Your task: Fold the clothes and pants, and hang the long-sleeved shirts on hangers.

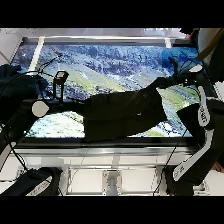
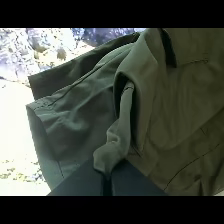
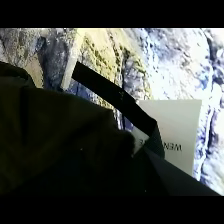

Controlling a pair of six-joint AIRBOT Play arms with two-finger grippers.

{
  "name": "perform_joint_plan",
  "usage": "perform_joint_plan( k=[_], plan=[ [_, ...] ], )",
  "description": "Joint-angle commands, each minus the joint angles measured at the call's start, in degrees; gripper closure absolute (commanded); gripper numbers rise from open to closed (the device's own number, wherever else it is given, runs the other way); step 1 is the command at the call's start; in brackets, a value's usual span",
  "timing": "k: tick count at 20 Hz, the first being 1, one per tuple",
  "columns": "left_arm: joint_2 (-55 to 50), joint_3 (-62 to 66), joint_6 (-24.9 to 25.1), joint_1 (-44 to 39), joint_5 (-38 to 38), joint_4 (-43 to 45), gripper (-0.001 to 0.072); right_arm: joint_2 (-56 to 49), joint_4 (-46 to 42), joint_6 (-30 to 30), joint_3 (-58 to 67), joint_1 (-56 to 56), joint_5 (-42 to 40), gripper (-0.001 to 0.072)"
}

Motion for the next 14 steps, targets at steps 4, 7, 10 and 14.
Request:
perform_joint_plan(
  k=[4,7,10,14],
  plan=[
    [-0.02,-0.02,0.0,-0.02,-1.66,0.02,0.0683,-2.91,-2.91,1.57,5.81,2.01,2.01,0.0455],
    [-0.02,-0.02,0.0,-0.02,-3.67,0.04,0.0684,-2.89,-6.05,2.05,7.8,0.68,6.69,0.0545],
    [-0.02,-0.02,0.0,-0.02,-3.85,0.02,0.0683,-2.89,-5.99,3.21,11.87,-1.86,9.44,0.0427],
    [-0.02,-0.02,0.0,-0.02,-3.85,0.02,0.0684,-3.04,-5.97,4.63,13.64,-2.56,10.93,0.0426]
  ],
)
